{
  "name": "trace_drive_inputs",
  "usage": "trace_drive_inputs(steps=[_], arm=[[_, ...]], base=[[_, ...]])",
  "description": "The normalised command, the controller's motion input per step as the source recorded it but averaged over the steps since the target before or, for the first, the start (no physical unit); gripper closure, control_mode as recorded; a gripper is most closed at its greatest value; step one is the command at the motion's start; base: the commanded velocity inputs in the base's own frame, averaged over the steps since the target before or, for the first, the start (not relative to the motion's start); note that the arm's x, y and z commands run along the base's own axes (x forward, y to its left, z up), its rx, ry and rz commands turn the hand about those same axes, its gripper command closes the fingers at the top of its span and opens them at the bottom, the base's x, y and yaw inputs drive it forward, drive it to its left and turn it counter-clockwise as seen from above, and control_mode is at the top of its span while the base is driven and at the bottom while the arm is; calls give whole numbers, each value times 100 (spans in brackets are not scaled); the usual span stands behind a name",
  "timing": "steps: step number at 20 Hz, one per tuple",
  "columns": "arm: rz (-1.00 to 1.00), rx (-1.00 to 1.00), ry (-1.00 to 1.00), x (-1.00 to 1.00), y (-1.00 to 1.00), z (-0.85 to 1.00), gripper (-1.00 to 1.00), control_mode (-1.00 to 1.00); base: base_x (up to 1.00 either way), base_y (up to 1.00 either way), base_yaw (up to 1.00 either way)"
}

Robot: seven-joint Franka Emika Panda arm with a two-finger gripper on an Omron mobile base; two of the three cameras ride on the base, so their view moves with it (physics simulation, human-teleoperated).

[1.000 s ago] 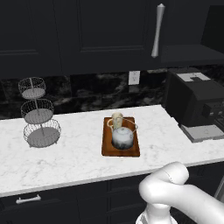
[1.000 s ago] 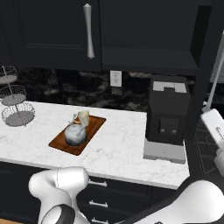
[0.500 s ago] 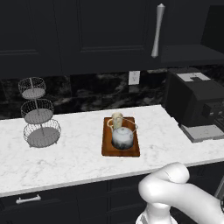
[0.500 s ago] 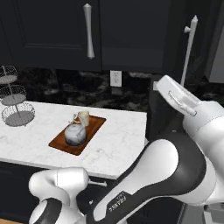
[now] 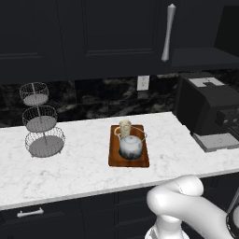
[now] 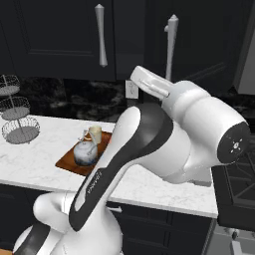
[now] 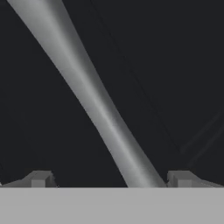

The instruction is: Pick the kettle from the counter and place it on the tray. Then pick the mug from the cabinet and place it on the tray. Then close the cabinet doors.

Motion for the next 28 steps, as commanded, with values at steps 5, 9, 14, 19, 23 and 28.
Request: trace_drive_inputs(steps=[5, 9, 14, 19, 23, 28], arm=[[1, 0, 11, 95, 33, 0, -100, -100], [6, 0, 10, 100, 12, 0, -100, -100], [6, 0, 4, 100, 0, 0, -100, -100], [9, 0, 0, 100, 1, 0, -100, -100], [9, 0, 0, 100, 2, 0, -100, -100], [7, 0, 0, 100, 7, -3, -100, -100]], base=[[0, 0, 0], [0, 0, 0], [0, 0, 0], [0, 0, 0], [0, 0, 0], [0, 0, 0]])
